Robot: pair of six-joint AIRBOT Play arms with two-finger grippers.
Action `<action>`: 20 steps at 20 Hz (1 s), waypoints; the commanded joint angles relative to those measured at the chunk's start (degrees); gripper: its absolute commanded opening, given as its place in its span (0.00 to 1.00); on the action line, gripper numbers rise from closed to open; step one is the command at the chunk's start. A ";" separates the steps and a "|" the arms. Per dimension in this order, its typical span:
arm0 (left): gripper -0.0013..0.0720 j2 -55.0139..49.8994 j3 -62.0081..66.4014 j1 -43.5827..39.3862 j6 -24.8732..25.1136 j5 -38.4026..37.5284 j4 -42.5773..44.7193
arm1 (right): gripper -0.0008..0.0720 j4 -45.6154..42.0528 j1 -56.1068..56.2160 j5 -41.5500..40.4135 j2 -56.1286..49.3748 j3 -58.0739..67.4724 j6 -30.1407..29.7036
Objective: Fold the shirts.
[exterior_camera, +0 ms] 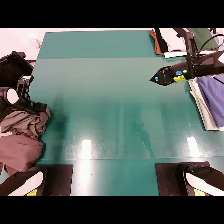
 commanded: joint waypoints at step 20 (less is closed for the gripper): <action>0.05 -13.27 55.82 -54.62 8.39 2.99 -4.02 | 0.04 -0.31 -14.75 -1.77 5.42 26.86 3.39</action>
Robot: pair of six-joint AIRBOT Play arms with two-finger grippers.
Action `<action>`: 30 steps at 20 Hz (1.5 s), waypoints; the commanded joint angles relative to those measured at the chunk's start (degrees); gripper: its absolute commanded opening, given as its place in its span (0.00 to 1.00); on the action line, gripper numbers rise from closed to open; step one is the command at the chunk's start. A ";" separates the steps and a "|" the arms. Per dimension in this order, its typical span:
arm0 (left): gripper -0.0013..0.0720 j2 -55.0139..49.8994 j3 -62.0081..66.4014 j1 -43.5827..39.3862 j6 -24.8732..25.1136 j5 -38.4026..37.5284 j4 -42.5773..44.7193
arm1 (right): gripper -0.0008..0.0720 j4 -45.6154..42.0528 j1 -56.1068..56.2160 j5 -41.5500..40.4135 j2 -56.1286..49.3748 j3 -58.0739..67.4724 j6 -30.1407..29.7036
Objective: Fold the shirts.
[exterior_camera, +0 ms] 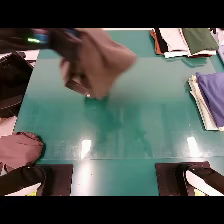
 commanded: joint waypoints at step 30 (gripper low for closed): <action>0.06 -25.03 -27.96 23.10 -2.51 14.36 -29.64 | 0.04 -1.51 -13.81 13.22 -2.47 -25.24 0.72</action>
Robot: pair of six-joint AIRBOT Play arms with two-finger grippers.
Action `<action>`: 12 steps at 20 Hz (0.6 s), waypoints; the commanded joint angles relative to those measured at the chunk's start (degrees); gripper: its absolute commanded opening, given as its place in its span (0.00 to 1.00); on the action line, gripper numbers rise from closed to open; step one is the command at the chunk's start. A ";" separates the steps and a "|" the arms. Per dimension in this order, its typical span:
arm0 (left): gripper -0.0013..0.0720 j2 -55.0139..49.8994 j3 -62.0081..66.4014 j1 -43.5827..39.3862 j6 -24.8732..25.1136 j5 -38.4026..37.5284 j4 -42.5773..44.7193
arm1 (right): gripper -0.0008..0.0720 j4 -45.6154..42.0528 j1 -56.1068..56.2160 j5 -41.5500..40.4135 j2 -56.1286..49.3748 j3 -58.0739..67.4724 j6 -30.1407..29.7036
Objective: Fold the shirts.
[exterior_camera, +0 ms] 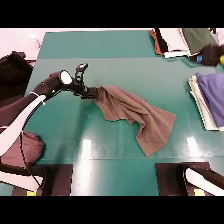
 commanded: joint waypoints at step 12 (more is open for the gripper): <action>0.05 0.35 5.97 1.88 2.12 -2.10 -0.15 | 0.59 7.26 -16.33 -12.11 -12.31 -43.23 -4.15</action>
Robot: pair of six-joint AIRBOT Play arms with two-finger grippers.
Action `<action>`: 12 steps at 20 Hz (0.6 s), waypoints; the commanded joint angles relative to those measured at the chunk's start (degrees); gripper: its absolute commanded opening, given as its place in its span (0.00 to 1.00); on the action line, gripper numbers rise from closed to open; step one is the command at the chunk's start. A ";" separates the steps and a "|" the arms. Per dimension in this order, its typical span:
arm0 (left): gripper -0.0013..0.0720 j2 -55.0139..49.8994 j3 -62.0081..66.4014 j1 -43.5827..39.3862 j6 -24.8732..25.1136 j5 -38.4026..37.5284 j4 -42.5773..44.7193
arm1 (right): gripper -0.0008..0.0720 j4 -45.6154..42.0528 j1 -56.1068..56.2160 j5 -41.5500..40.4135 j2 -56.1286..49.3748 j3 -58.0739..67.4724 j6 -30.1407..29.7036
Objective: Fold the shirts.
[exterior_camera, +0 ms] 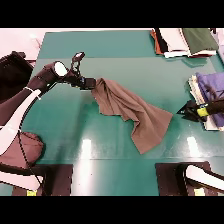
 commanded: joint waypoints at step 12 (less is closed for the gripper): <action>0.05 14.38 10.56 0.07 0.20 -6.88 14.97 | 0.03 3.43 11.96 -8.11 9.53 16.06 -6.27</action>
